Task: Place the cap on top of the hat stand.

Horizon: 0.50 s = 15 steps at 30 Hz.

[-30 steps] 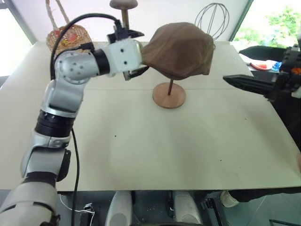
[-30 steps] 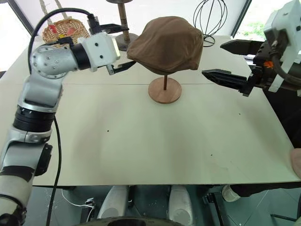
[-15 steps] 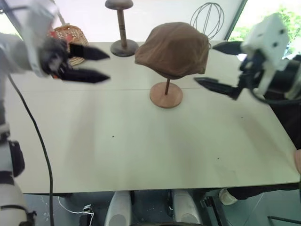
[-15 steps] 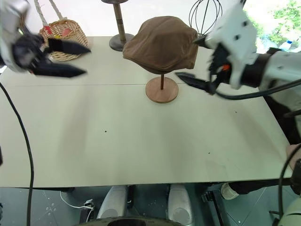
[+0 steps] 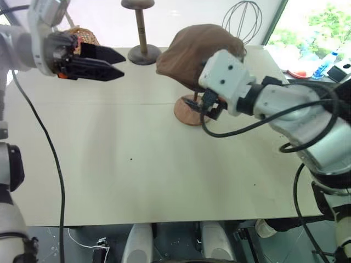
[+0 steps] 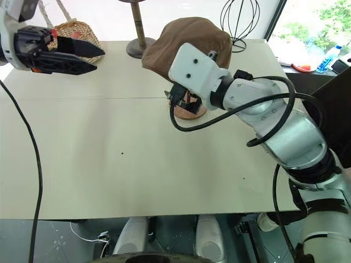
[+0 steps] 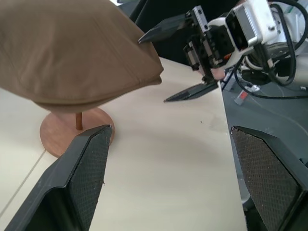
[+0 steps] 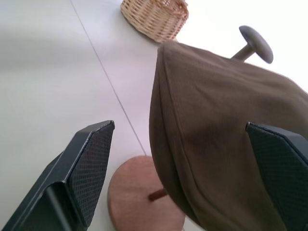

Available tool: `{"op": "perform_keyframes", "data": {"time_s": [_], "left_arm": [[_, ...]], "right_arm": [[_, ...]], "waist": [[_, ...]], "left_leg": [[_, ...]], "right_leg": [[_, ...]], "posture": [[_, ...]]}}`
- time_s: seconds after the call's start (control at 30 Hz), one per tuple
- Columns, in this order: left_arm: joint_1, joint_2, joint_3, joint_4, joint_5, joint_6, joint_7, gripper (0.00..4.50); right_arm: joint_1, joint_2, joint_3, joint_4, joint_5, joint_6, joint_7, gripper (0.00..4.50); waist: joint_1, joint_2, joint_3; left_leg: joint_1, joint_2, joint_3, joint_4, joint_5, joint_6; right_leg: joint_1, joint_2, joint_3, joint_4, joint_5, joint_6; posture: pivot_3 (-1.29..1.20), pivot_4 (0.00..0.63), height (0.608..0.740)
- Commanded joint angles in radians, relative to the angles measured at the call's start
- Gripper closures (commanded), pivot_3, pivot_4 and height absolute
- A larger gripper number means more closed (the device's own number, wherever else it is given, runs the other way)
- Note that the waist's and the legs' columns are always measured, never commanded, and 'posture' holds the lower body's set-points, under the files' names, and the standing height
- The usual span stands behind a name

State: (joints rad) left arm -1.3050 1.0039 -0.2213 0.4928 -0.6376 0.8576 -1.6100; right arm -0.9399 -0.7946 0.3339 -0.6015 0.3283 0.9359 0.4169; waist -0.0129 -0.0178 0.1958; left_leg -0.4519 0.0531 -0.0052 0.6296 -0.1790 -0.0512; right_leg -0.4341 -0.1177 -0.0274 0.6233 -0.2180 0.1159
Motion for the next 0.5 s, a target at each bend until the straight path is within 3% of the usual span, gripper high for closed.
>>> {"op": "perform_keyframes", "data": {"time_s": [0.03, 0.2, 0.4, 0.5], "left_arm": [[-0.029, 0.015, -0.009, -0.007, -0.033, -0.019, -0.004, 0.36], [-0.033, 0.03, -0.02, -0.014, -0.058, -0.024, -0.004, 0.36], [-0.047, 0.028, -0.017, -0.002, -0.058, -0.029, -0.004, 0.36], [-0.042, 0.029, -0.014, -0.009, -0.057, -0.032, -0.004, 0.33]], "right_arm": [[-0.014, 0.002, 0.052, 0.023, -0.152, -0.118, 0.0, 0.0], [0.009, 0.006, 0.153, 0.131, -0.395, -0.331, -0.022, 0.0], [0.057, 0.03, 0.172, 0.248, -0.581, -0.507, -0.018, 0.0], [0.069, 0.072, 0.131, 0.262, -0.613, -0.534, -0.02, 0.78]], "waist": [[-0.002, 0.0, 0.0], [-0.003, 0.0, 0.0], [-0.003, 0.0, 0.0], [-0.003, 0.0, 0.0]], "left_leg": [[0.0, 0.0, 0.0, 0.0, 0.0, 0.0], [0.0, 0.0, 0.0, 0.001, 0.0, 0.0], [-0.001, 0.0, 0.0, 0.001, 0.0, 0.0], [-0.001, 0.0, 0.0, 0.001, 0.0, 0.0]], "right_leg": [[-0.001, 0.0, 0.0, 0.001, 0.0, 0.0], [-0.003, 0.0, 0.001, 0.005, -0.002, 0.0], [-0.004, 0.0, 0.001, 0.007, -0.002, 0.001], [-0.004, 0.0, 0.001, 0.007, -0.002, 0.001]], "posture": [[0.0, 0.15, 0.728], [0.0, 0.15, 0.728], [0.0, 0.15, 0.728], [0.0, 0.15, 0.728]]}}
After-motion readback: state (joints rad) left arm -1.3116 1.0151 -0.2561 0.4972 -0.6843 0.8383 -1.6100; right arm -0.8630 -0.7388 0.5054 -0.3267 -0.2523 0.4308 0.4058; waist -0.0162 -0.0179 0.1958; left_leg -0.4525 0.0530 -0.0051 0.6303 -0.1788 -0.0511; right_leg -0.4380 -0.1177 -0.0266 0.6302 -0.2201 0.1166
